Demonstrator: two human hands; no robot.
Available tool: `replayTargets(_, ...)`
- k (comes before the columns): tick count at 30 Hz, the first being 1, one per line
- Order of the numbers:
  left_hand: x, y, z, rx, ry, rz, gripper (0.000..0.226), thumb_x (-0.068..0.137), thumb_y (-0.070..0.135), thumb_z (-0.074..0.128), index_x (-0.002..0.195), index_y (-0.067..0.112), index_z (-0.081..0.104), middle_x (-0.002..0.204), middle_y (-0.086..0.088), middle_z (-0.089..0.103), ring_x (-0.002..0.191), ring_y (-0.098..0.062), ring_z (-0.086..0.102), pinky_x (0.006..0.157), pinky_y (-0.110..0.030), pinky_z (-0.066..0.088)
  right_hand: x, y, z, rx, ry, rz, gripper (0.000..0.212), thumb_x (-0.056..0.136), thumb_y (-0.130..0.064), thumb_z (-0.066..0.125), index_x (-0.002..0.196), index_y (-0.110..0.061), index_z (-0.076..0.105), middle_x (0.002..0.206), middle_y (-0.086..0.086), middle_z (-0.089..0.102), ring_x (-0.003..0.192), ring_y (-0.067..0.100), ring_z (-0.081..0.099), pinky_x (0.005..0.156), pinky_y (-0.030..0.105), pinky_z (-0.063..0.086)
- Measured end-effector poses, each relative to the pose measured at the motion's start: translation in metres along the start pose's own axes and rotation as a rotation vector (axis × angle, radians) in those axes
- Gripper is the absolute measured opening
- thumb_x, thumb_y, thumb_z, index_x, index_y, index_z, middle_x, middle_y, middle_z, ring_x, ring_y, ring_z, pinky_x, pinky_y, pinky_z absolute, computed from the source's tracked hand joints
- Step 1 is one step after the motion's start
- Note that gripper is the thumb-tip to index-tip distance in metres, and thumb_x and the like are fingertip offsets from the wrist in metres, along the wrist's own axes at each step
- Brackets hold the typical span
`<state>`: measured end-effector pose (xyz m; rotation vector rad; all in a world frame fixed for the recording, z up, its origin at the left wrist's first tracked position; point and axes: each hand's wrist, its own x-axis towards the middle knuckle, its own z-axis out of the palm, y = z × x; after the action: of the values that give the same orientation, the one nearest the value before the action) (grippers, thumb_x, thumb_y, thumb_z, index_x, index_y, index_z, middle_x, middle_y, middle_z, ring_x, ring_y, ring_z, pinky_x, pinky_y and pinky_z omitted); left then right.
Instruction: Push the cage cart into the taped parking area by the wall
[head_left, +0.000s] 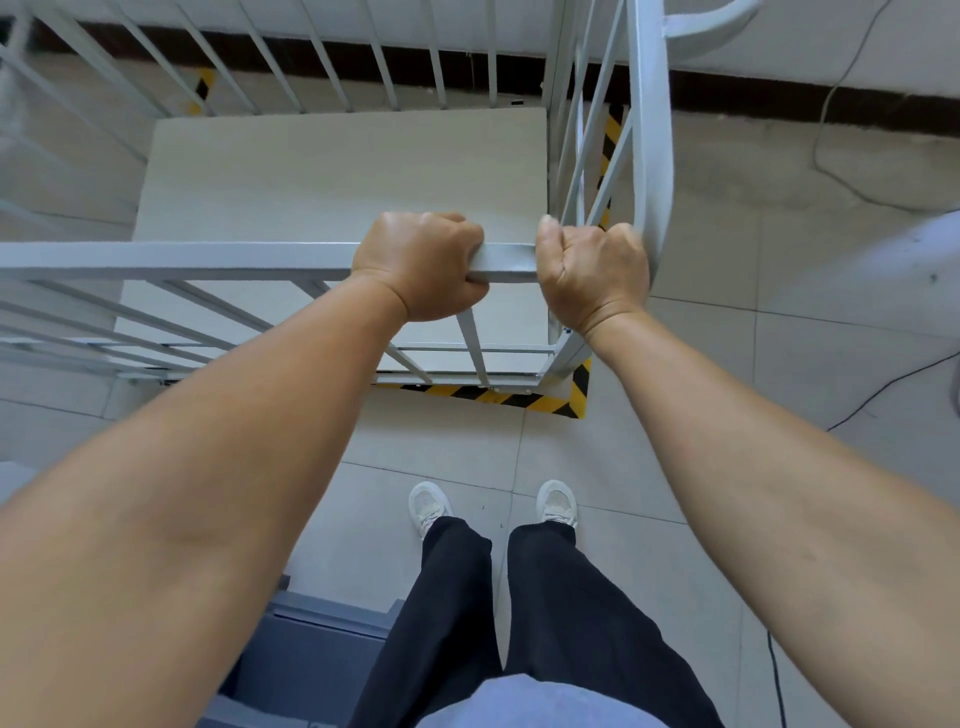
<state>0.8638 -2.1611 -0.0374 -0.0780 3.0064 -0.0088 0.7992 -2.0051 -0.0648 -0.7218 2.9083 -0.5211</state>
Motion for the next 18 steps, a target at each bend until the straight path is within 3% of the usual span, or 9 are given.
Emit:
replayTargets(10, -0.033, -0.027, 0.008, 0.024, 0.026, -0.048, 0.025, 0.083, 0.035, 0.053, 0.096, 0.015, 0.062, 0.101, -0.001, 0.063, 0.084, -0.033, 0.061, 0.063, -0.029, 0.033, -0.020, -0.034, 0.011, -0.005, -0.062, -0.058, 0.054, 0.102, -0.034, 0.017, 0.053, -0.021, 0.034, 0.050, -0.004, 0.040, 0.052, 0.016, 0.039, 0.090, 0.033, 0.031)
replayTargets(13, -0.032, -0.023, 0.009, 0.032, 0.018, -0.042, 0.025, 0.084, 0.036, 0.052, 0.097, 0.017, 0.061, 0.102, 0.000, 0.063, 0.085, -0.032, 0.061, 0.063, -0.029, 0.033, -0.017, -0.028, 0.009, -0.076, 0.043, -0.093, 0.049, 0.100, -0.039, 0.025, 0.059, -0.019, 0.044, 0.062, -0.003, 0.048, 0.074, 0.022, 0.051, 0.090, 0.035, 0.027)
replayTargets(15, -0.032, -0.023, 0.009, 0.040, 0.011, -0.049, 0.025, 0.085, 0.037, 0.051, 0.098, 0.018, 0.060, 0.102, 0.001, 0.062, 0.086, -0.031, 0.061, 0.063, -0.029, 0.032, -0.013, -0.026, 0.007, -0.043, 0.083, -0.088, 0.043, 0.096, -0.042, 0.033, 0.066, -0.020, 0.056, 0.081, -0.001, 0.054, 0.096, 0.022, 0.048, 0.094, 0.034, 0.022)
replayTargets(18, -0.031, -0.023, 0.009, 0.039, 0.002, -0.066, 0.024, 0.086, 0.038, 0.050, 0.098, 0.019, 0.059, 0.102, 0.002, 0.061, 0.089, -0.029, 0.060, 0.063, -0.028, 0.033, -0.007, -0.023, 0.005, 0.002, 0.120, -0.028, 0.032, 0.091, -0.045, 0.043, 0.095, -0.024, 0.067, 0.120, 0.000, 0.052, 0.124, 0.024, 0.036, 0.104, 0.037, 0.016)
